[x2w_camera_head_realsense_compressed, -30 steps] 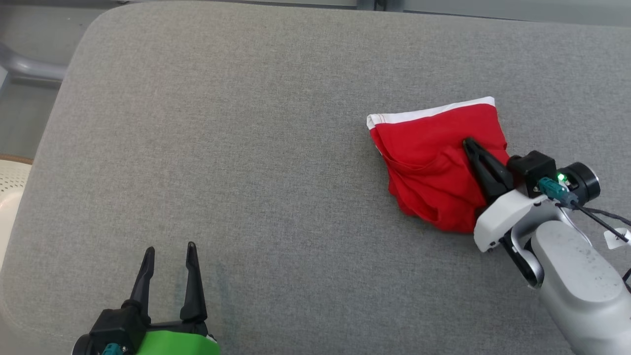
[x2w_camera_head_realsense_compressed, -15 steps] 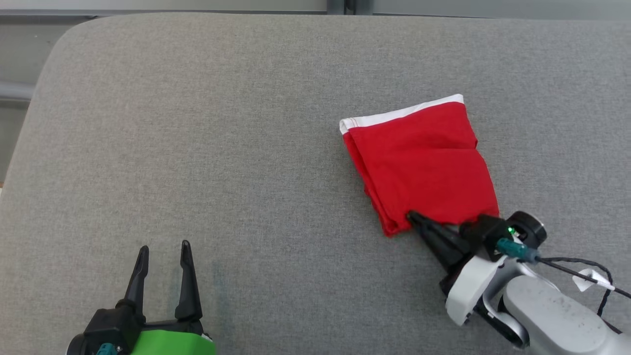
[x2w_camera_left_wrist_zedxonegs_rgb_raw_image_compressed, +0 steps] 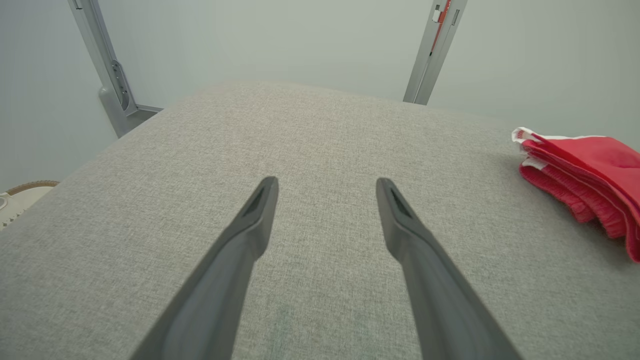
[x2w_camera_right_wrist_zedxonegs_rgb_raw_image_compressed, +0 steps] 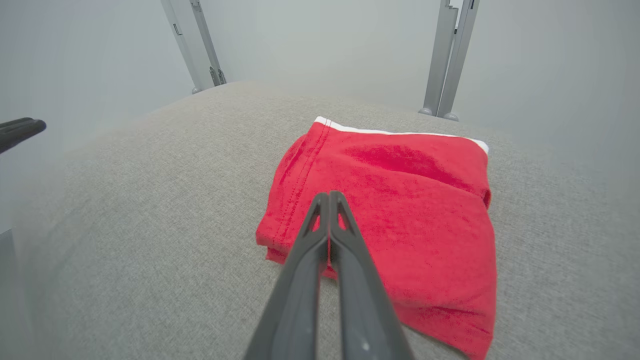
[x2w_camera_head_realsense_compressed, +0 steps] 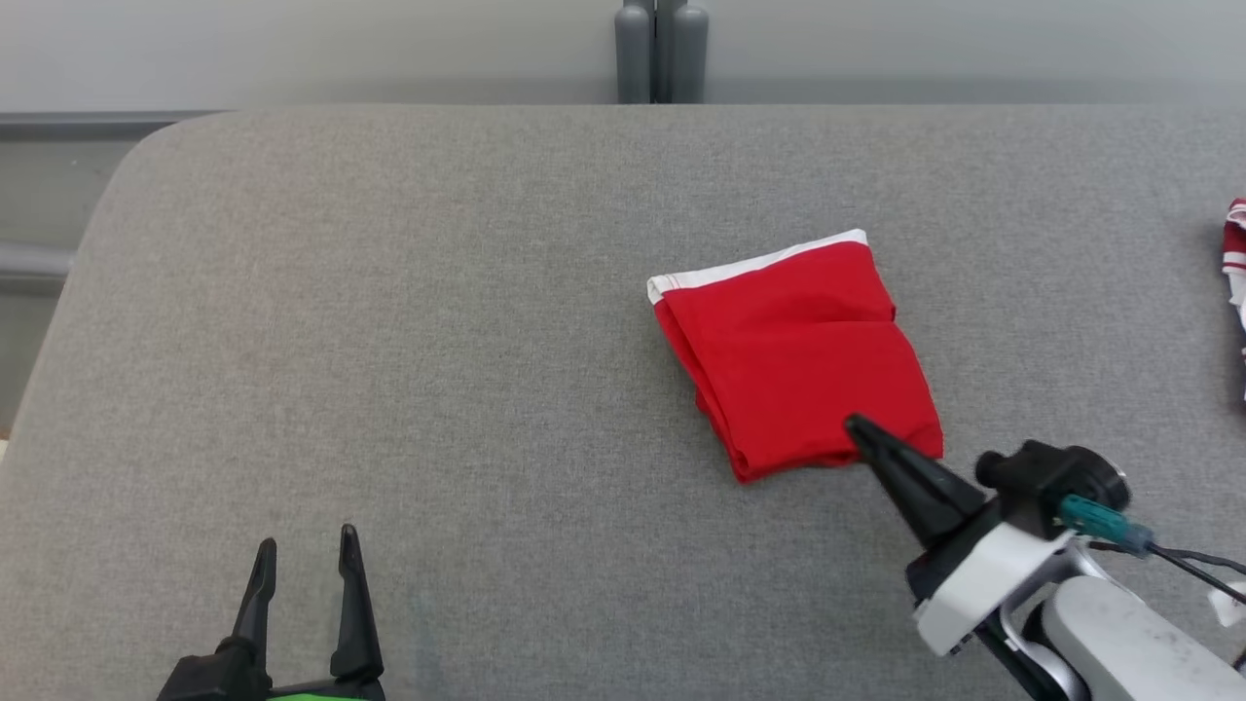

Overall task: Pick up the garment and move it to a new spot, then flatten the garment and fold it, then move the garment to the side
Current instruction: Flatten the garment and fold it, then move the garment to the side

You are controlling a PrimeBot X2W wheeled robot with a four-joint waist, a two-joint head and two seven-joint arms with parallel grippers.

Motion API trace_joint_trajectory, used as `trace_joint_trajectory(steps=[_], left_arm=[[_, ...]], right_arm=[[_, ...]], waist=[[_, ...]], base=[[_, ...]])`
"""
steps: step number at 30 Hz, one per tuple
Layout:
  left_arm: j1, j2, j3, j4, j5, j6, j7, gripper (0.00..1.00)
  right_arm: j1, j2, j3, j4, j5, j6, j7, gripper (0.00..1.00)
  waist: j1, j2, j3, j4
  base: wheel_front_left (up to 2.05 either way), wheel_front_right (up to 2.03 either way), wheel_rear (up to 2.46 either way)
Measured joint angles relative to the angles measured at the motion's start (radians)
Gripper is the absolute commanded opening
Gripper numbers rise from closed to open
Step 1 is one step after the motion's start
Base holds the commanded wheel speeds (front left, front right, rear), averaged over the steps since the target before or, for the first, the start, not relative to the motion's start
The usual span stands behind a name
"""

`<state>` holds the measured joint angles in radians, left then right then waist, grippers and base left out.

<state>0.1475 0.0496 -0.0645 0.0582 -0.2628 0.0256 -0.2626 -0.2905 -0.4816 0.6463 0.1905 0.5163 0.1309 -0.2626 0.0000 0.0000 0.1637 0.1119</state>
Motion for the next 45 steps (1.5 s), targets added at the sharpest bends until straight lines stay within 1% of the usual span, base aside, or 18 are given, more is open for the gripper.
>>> trace_joint_trajectory(steps=[1, 2, 3, 4, 5, 8, 11, 15, 19, 23, 27, 35, 37, 39, 41, 43, 45], left_arm=[[0.01, 0.0, 0.007, 0.0, 0.002, 0.0, 0.0, 1.0], [0.016, 0.0, 0.009, 0.0, 0.004, 0.0, 0.0, 1.0], [0.025, 0.0, 0.014, -0.001, 0.009, 0.0, 0.0, 1.0], [0.033, 0.0, 0.018, -0.002, 0.014, -0.002, 0.0, 1.0], [0.041, 0.0, 0.022, -0.001, 0.019, -0.006, 0.0, 1.0], [0.056, 0.0, 0.032, 0.003, 0.027, -0.019, 0.0, 1.0], [0.07, 0.0, 0.042, 0.011, 0.028, -0.027, 0.0, 1.0], [0.087, 0.0, 0.053, 0.02, 0.029, -0.035, 0.0, 1.0], [0.09, 0.0, 0.05, 0.022, 0.029, -0.041, 0.0, 1.0], [0.092, 0.0, 0.045, 0.022, 0.029, -0.051, 0.0, 1.0], [0.092, 0.0, 0.042, 0.022, 0.029, -0.052, 0.0, 1.0], [0.091, 0.0, 0.043, 0.025, 0.028, -0.053, 0.0, 1.0], [0.091, 0.0, 0.042, 0.026, 0.028, -0.056, 0.0, 1.0], [0.09, 0.0, 0.042, 0.022, 0.028, -0.056, 0.0, 1.0], [0.085, 0.0, 0.041, 0.02, 0.028, -0.056, 0.0, 1.0], [0.073, 0.0, 0.035, 0.021, 0.032, -0.062, 0.0, 1.0], [0.053, 0.0, 0.033, 0.021, 0.035, -0.067, 0.0, 1.0]], right_arm=[[0.035, 0.006, -0.062, -0.021, -0.021, 0.0, 0.0, 0.3], [0.065, 0.012, -0.112, -0.037, -0.035, 0.0, 0.0, 0.42], [0.106, 0.025, -0.179, -0.056, -0.052, 0.0, 0.0, 0.77], [0.146, 0.043, -0.249, -0.072, -0.07, 0.0, 0.0, 0.96], [0.186, 0.061, -0.309, -0.086, -0.091, 0.0, 0.0, 1.0], [0.277, 0.103, -0.444, -0.097, -0.146, 0.0, 0.0, 1.0], [0.339, 0.145, -0.529, -0.088, -0.175, 0.0, 0.0, 1.0], [0.385, 0.173, -0.576, -0.042, -0.2, 0.0, 0.0, 1.0], [0.391, 0.196, -0.605, -0.021, -0.205, 0.0, 0.0, 1.0], [0.391, 0.206, -0.618, -0.017, -0.21, 0.0, 0.0, 1.0], [0.388, 0.219, -0.634, -0.02, -0.212, 0.0, 0.0, 1.0], [0.386, 0.224, -0.635, -0.023, -0.213, 0.0, 0.0, 1.0], [0.38, 0.234, -0.645, -0.025, -0.2, 0.0, 0.0, 1.0], [0.35, 0.255, -0.651, -0.034, -0.162, 0.0, 0.0, 1.0], [0.297, 0.247, -0.609, -0.033, -0.129, 0.0, 0.0, 1.0], [0.231, 0.219, -0.547, 0.0, -0.08, 0.0, 0.011, 1.0], [0.161, 0.184, -0.486, 0.04, -0.037, 0.0, 0.099, 1.0]], waist=[[0.0, 0.0, -0.011, -0.004], [0.0, 0.0, -0.02, -0.007], [0.0, 0.0, -0.031, -0.011], [0.0, 0.0, -0.041, -0.016], [0.0, 0.0, -0.051, -0.021], [0.0, 0.0, -0.073, -0.038], [0.0, 0.0, -0.091, -0.058], [0.0, 0.0, -0.115, -0.083], [0.0, 0.0, -0.134, -0.101], [0.0, 0.0, -0.139, -0.11], [0.0, 0.0, -0.135, -0.112], [-0.0001, 0.0, -0.129, -0.11], [0.0, 0.0, -0.126, -0.107], [-0.0001, 0.0, -0.117, -0.105], [-0.0001, 0.0, -0.104, -0.103], [0.0, 0.0, -0.086, -0.1], [0.0, 0.0, -0.068, -0.095]], base=[[0.0, 0.0, 0.0], [0.0, 0.0, 0.0], [0.0, 0.0, 0.0], [0.0, 0.0, 0.0], [0.0, 0.0, 0.0], [0.0, 0.0, 0.0], [0.0, 0.0, 0.0], [0.0, 0.0, 0.0], [0.0, 0.0, 0.0], [0.0, 0.0, 0.0], [0.0, 0.0, 0.0], [0.0, 0.0, 0.0], [0.0, 0.0, 0.0], [0.0, 0.0, 0.0], [0.0, 0.0, 0.0], [0.0, 0.0, 0.0], [0.0, 0.0, 0.0]])
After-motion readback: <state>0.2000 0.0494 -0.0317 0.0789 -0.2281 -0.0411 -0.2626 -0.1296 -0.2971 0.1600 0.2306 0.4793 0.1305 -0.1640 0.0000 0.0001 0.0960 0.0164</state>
